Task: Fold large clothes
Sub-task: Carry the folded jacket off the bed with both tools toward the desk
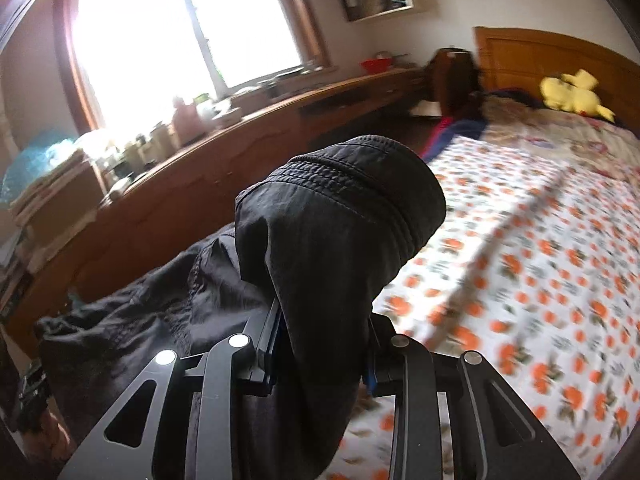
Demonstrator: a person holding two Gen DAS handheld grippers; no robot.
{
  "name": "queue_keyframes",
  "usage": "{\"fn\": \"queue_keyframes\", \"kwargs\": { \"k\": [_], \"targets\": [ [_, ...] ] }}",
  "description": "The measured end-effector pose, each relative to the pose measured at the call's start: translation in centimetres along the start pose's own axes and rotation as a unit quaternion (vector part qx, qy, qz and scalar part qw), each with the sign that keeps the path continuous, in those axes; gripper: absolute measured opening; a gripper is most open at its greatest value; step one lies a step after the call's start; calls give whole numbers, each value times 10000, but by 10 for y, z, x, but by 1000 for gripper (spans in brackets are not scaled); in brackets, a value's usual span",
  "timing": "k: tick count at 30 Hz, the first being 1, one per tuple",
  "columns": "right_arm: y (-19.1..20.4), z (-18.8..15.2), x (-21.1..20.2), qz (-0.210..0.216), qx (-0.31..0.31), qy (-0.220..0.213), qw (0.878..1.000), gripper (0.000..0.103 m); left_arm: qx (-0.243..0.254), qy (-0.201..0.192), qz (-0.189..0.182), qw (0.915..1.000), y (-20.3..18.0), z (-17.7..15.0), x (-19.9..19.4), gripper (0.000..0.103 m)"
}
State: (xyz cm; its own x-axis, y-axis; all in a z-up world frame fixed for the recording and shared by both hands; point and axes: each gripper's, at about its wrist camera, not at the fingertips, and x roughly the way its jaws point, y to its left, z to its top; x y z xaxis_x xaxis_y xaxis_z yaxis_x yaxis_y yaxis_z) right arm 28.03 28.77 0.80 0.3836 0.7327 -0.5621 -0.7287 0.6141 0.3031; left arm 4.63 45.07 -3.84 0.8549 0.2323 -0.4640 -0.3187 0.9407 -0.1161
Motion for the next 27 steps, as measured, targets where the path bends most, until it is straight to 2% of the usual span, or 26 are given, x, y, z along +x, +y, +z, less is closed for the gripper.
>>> {"fn": "queue_keyframes", "kwargs": {
  "k": [6, 10, 12, 15, 18, 20, 23, 25, 27],
  "targets": [
    [59, 15, 38, 400, -193, 97, 9990, 28, -187, 1, 703, 9973, 66, 13, -8, 7],
    [78, 7, 60, 491, -215, 244, 9983, 28, -371, 164, 1075, 9934, 109, 5, -6, 7],
    [83, -3, 77, 449, -282, 508, 9973, 28, -409, 291, 1169, 9919, 123, -4, -3, 7],
    [86, -28, 101, 129, -571, 906, 9942, 29, -421, 505, 1379, 9883, 134, -18, 8, 7],
    [82, -37, 105, 32, -524, 841, 9951, 32, -436, 541, 1465, 9868, 137, -27, 13, 8],
    [83, -39, 106, -40, -542, 863, 9948, 39, -479, 556, 1471, 9864, 140, -28, 12, 9],
    [90, -43, 102, -220, -801, 907, 9924, 48, -415, 600, 1648, 9836, 136, -31, 9, 17],
    [89, -48, 92, -258, -920, 847, 9918, 53, -451, 622, 1738, 9818, 133, -35, 6, 26],
    [86, -53, 82, -251, -1016, 780, 9915, 54, -475, 619, 1759, 9813, 130, -40, 0, 28]
  ]
}}
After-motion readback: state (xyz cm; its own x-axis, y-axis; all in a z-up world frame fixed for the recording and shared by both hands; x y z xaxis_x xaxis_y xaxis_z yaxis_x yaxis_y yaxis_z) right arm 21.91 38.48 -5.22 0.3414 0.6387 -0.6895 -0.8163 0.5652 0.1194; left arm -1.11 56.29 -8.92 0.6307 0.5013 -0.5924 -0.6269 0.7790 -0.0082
